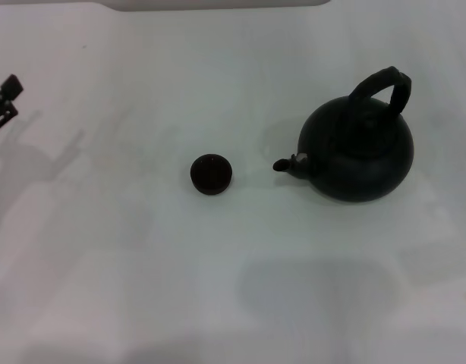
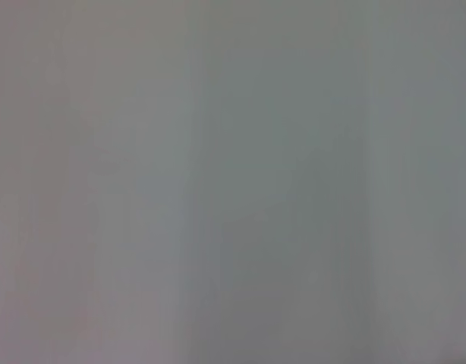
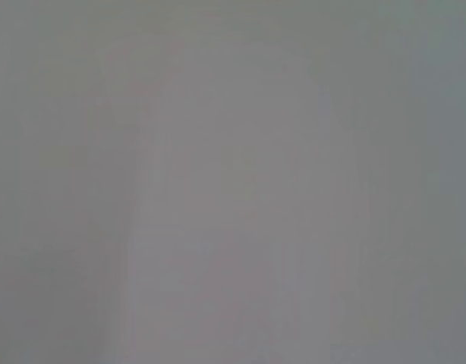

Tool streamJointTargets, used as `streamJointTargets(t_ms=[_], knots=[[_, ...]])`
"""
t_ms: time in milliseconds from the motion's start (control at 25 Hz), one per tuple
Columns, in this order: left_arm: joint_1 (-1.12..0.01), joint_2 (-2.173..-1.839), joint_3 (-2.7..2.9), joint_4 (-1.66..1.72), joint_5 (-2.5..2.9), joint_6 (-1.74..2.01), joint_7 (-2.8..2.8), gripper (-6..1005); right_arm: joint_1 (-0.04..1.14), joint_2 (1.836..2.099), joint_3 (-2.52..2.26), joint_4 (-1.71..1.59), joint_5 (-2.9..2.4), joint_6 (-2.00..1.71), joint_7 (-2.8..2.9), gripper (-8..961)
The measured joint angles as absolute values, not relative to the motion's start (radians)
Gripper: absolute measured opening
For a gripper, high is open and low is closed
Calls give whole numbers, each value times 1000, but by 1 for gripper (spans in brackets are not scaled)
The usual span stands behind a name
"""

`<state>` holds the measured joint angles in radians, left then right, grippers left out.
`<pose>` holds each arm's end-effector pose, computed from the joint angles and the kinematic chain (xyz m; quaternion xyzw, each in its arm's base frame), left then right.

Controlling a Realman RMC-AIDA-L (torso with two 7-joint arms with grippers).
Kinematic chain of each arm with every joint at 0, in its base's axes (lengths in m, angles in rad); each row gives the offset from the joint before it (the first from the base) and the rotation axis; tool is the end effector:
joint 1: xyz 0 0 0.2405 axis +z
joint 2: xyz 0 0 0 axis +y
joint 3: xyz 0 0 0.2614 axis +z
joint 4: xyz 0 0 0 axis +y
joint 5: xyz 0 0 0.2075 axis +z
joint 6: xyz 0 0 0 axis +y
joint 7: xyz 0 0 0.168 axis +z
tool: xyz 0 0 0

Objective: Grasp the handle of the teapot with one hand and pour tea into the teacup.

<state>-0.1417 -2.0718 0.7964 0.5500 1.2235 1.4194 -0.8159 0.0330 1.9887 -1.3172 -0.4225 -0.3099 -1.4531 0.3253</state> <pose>-0.3445 0.2821 0.0401 -0.7957 -0.1863 -0.3381 0.4667 0.3648 0.2554 0.0863 -0.6800 0.1007 0.3271 0.6484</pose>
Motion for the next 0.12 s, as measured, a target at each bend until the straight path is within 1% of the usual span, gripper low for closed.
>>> streamJointTargets(t_ms=[120], knots=[[-144,-2072,803,514,1227,1419,-820,861,56,1982,-1316,-402,-311,-1451,316,764]])
